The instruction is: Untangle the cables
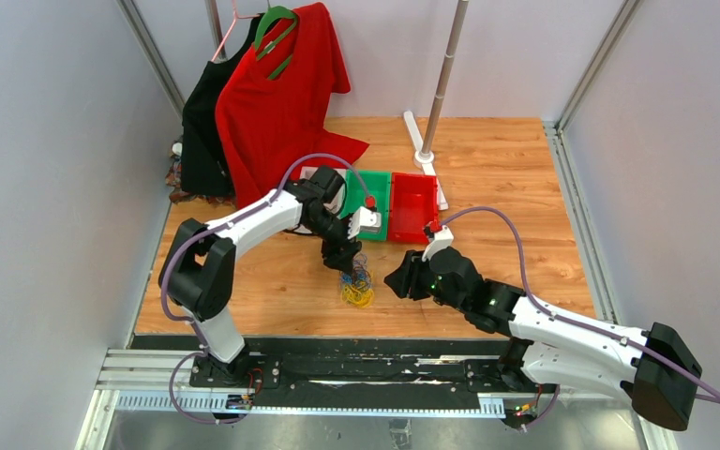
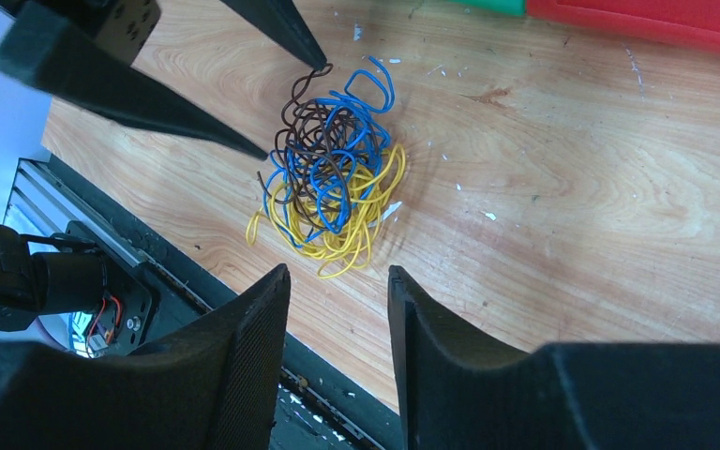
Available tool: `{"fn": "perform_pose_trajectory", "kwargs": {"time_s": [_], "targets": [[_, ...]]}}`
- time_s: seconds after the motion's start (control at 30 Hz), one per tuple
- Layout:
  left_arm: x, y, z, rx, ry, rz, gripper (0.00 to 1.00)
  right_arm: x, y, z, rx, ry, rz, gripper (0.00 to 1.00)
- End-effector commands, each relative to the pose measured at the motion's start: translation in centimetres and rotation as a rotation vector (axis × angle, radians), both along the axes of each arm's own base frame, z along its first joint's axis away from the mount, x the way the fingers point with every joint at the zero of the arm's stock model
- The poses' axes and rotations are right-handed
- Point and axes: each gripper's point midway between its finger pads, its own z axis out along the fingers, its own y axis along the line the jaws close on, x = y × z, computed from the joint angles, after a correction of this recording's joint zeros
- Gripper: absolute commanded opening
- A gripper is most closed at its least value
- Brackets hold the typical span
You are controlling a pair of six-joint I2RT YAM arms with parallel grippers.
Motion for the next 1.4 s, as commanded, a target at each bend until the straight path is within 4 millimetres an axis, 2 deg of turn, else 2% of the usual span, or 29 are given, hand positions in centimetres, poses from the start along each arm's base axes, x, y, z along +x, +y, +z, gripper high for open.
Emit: {"fn": "perform_pose_trajectory", "kwargs": {"time_s": [0.0, 0.17, 0.27, 0.4, 0.53, 0.7, 0.77, 0.87, 0.97, 1.07, 1.2, 1.37], "targets": [[-0.1, -0.4, 0.3, -0.02, -0.03, -0.08, 0.47, 0.6, 0.1, 1.2, 0.021, -0.029, -0.01, 0.41], [-0.5, 0.2, 0.0, -0.002, -0.03, -0.076, 0.1, 0.7, 0.2, 1.2, 0.022, -0.033, -0.012, 0.38], [-0.5, 0.4, 0.7, 0.01, -0.031, -0.038, 0.01, 0.8, 0.3, 1.2, 0.026, -0.034, -0.01, 0.37], [-0.5, 1.1, 2.2, 0.036, -0.026, 0.07, 0.01, 0.9, 0.5, 1.2, 0.022, -0.039, -0.004, 0.38], [-1.6, 1.8, 3.8, 0.023, -0.04, 0.121, 0.01, 1.2, 0.9, 1.3, 0.01, -0.045, 0.004, 0.43], [-2.8, 2.4, 4.3, 0.014, -0.026, 0.152, 0.01, 1.1, 1.4, 1.5, 0.002, -0.033, 0.024, 0.45], [-2.9, 2.2, 4.9, 0.009, 0.011, 0.197, 0.01, 1.0, 1.7, 1.9, 0.002, -0.046, 0.035, 0.53], [-3.0, 1.8, 6.8, -0.022, 0.04, 0.268, 0.01, 1.2, 2.5, 3.2, 0.007, -0.092, 0.051, 0.64], [-2.8, 1.6, 9.4, -0.061, 0.037, 0.342, 0.01, 0.9, 4.1, 5.0, 0.01, -0.175, 0.083, 0.69], [-3.4, 1.4, 12.2, -0.123, 0.04, 0.377, 0.01, 1.0, 5.3, 6.4, 0.005, -0.241, 0.093, 0.7], [-5.6, 1.2, 15.5, -0.21, 0.074, 0.344, 0.01, 1.5, 6.2, 7.4, 0.033, -0.273, 0.071, 0.7], [-7.2, 1.2, 17.1, -0.25, 0.106, 0.303, 0.01, 1.7, 6.8, 9.5, 0.102, -0.323, 0.069, 0.7]]}}
